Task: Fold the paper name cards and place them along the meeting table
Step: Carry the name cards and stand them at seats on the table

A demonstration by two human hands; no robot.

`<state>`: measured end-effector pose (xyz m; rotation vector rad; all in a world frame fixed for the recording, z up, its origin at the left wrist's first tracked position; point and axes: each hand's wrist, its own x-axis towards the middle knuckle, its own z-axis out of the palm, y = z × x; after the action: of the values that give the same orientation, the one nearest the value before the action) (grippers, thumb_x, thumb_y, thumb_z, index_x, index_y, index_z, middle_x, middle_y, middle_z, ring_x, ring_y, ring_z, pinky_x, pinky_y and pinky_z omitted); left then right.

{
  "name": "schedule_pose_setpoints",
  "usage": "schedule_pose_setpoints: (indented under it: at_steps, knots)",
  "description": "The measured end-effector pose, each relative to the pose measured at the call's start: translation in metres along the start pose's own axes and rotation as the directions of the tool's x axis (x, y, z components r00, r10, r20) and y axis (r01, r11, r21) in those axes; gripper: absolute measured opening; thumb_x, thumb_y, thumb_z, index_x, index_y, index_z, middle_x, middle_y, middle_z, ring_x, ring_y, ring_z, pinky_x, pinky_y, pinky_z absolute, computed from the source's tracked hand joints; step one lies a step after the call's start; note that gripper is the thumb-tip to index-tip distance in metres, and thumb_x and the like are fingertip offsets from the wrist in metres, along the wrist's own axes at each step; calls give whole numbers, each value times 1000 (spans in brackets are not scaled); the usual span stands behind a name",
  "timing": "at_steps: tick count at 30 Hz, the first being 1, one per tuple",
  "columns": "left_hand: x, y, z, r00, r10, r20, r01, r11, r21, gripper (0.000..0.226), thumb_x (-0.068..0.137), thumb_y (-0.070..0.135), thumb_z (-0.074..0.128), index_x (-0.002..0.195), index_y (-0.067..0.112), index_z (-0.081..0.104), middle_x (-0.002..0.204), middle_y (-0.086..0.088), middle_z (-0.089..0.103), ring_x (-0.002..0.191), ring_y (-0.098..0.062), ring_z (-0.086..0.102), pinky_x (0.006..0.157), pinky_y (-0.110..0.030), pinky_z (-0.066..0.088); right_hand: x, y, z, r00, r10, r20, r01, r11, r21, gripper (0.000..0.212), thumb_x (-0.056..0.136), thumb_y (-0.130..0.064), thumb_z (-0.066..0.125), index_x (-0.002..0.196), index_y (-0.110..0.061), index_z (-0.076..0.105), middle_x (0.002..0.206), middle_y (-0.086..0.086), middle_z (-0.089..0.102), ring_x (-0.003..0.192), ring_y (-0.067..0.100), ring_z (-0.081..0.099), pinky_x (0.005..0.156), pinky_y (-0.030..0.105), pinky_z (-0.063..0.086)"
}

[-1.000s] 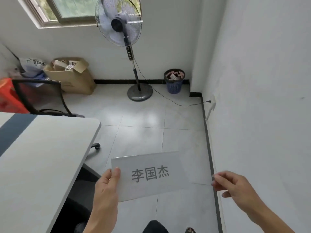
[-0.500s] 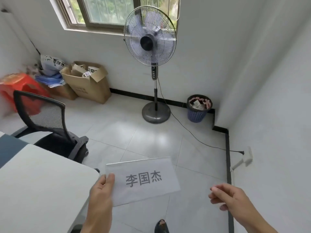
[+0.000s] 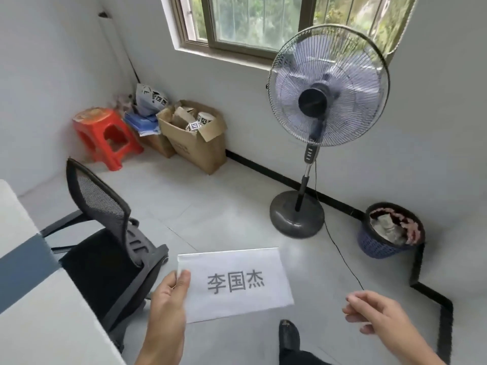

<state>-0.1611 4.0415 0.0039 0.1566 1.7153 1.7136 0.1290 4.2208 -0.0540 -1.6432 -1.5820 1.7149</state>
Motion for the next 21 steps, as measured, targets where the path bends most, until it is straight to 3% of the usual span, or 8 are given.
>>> schedule_pose_setpoints:
  at_steps: [3, 6, 8, 13, 18, 21]
  knots:
    - [48, 29, 20, 991, 35, -126, -40, 999, -32, 21, 96, 13, 48, 94, 6, 67, 87, -19, 75, 68, -23, 72, 60, -35, 59, 80, -63, 8, 994, -37, 101, 45, 996, -76, 11, 90, -7, 61, 88, 1, 69, 69, 8, 75, 58, 17, 69, 54, 29, 42]
    - [79, 56, 27, 969, 74, -237, -89, 995, -52, 22, 97, 17, 46, 98, 7, 67, 95, -18, 75, 85, -32, 70, 78, -50, 54, 149, -137, 35, 975, -96, 201, 129, 979, -158, 12, 91, -12, 62, 90, -4, 70, 73, 8, 77, 69, 23, 70, 59, 31, 45]
    - [102, 71, 22, 949, 83, -305, -116, 989, -91, 24, 97, 17, 46, 100, 5, 66, 98, -20, 74, 94, -37, 68, 87, -52, 50, 186, -186, 66, 946, -144, 289, 203, 962, -184, 12, 91, -16, 62, 89, -9, 71, 79, 9, 77, 74, 23, 72, 64, 32, 48]
    - [171, 88, -4, 872, 28, -489, -113, 983, -144, 24, 96, 18, 48, 93, 5, 69, 98, -24, 73, 100, -44, 65, 93, -55, 48, 265, -263, 166, 872, -158, 463, 283, 935, -215, 14, 90, -18, 63, 88, -7, 71, 79, 11, 76, 71, 19, 71, 65, 32, 48]
    - [259, 126, -43, 830, 30, -557, -149, 974, -170, 26, 96, 23, 49, 89, 13, 72, 94, -18, 75, 92, -39, 69, 85, -61, 50, 319, -319, 269, 815, -127, 565, 329, 905, -272, 13, 90, -16, 63, 88, -6, 71, 79, 12, 77, 71, 21, 72, 60, 28, 46]
    - [308, 159, -65, 822, 57, -567, -187, 967, -175, 26, 96, 22, 48, 92, 11, 71, 92, -16, 76, 84, -30, 73, 69, -41, 59, 343, -368, 320, 770, -131, 625, 379, 881, -283, 12, 91, -16, 62, 90, -8, 71, 79, 9, 77, 76, 24, 73, 62, 29, 48]
